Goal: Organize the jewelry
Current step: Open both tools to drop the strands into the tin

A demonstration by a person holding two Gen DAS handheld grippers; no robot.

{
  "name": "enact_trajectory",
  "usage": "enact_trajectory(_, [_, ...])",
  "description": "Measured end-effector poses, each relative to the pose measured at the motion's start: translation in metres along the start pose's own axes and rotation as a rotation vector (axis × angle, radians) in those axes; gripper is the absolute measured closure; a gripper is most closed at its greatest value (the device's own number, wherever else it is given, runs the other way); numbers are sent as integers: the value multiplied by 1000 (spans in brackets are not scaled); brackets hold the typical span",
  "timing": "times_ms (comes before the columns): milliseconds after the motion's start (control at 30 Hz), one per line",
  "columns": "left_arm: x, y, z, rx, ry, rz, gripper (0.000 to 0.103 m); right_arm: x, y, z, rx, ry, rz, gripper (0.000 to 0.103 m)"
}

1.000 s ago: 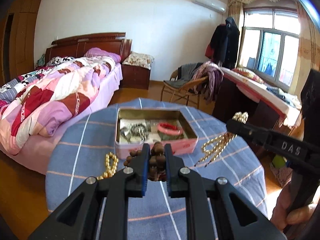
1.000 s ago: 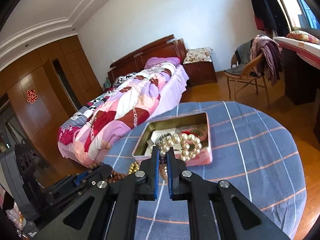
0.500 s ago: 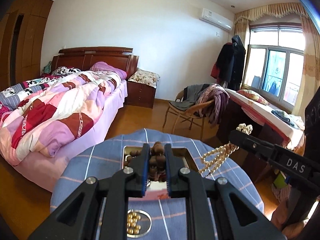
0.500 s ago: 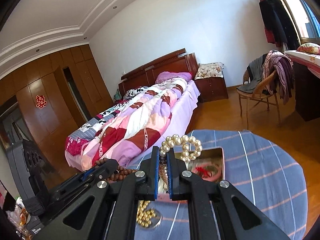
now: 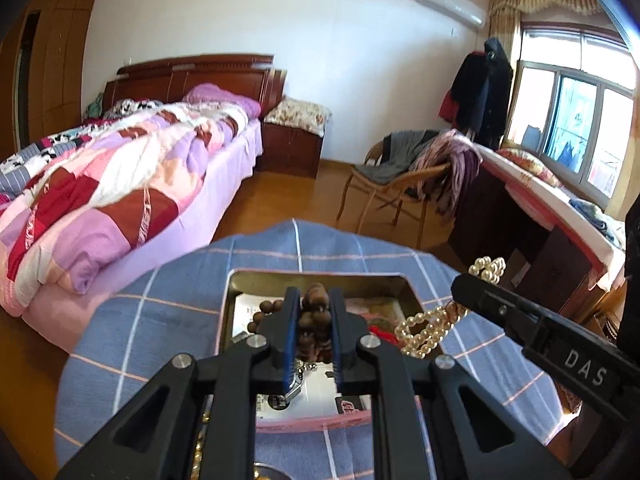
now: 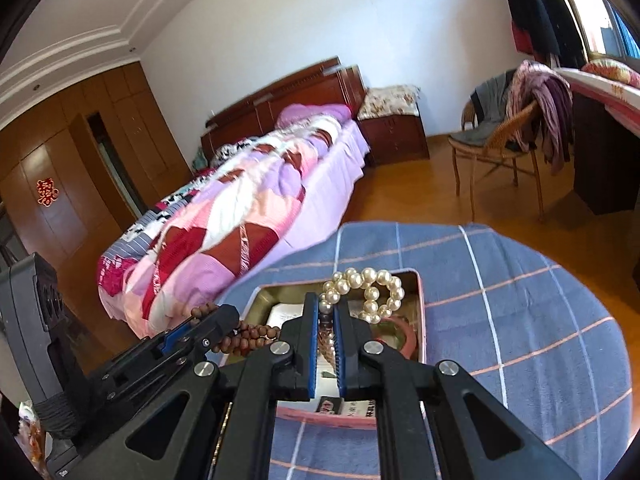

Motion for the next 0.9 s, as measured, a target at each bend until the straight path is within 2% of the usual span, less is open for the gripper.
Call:
enact_trajectory(267, [-15, 0, -41, 48, 100, -27, 88, -14, -19, -59, 2, 110, -35, 96])
enact_trajectory(367, [-20, 3, -50, 76, 131, -32, 88, -19, -24, -70, 37, 143, -84, 93])
enact_trajectory(400, [-22, 4, -52, 84, 140, -31, 88, -20, -24, -72, 46, 152, -95, 90])
enact_trajectory(433, [-23, 6, -54, 95, 149, -31, 88, -21, -25, -73, 53, 157, -105, 77])
enact_trajectory(467, [-25, 8, -54, 111, 159, -31, 87, -21, -26, -71, 58, 152, -110, 58])
enact_trajectory(500, [-26, 9, -54, 116, 165, -30, 85, -20, -27, -68, 61, 139, -113, 47])
enact_trajectory(533, [-26, 7, -55, 112, 171, -30, 80, -17, -27, -65, 63, 123, -116, 35])
enact_trajectory(567, [-26, 5, -53, 104, 176, -30, 75, -14, -28, -58, 66, 94, -121, 33])
enact_trajectory(633, [-24, 2, -47, 118, 162, -36, 44, -8, -27, -45, 72, 52, -126, 33])
enact_trajectory(700, [-20, 0, -39, 153, 131, -50, 31, -5, -27, -37, 55, 36, -122, 33])
enact_trajectory(767, [-18, -2, -34, 167, 123, -59, 24, -3, -28, -25, 27, 13, -119, 33])
enact_trajectory(833, [-17, -2, -27, 184, 121, -55, 6, -6, -32, -14, 1, -5, -129, 33])
enact_trajectory(900, [-17, 1, -14, 215, 98, -42, 1, -11, -36, -4, -18, -10, -147, 33])
Point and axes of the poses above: each gripper's, at about its wrist camera, not at the fingertips, and z roughly against the way its jaws point, y to its left, x to its top, the point moved 9 cm from there along -z, roughly the way its jaws point, and after that the axes turned 4 degrees about -z, right-handed, at the moved point
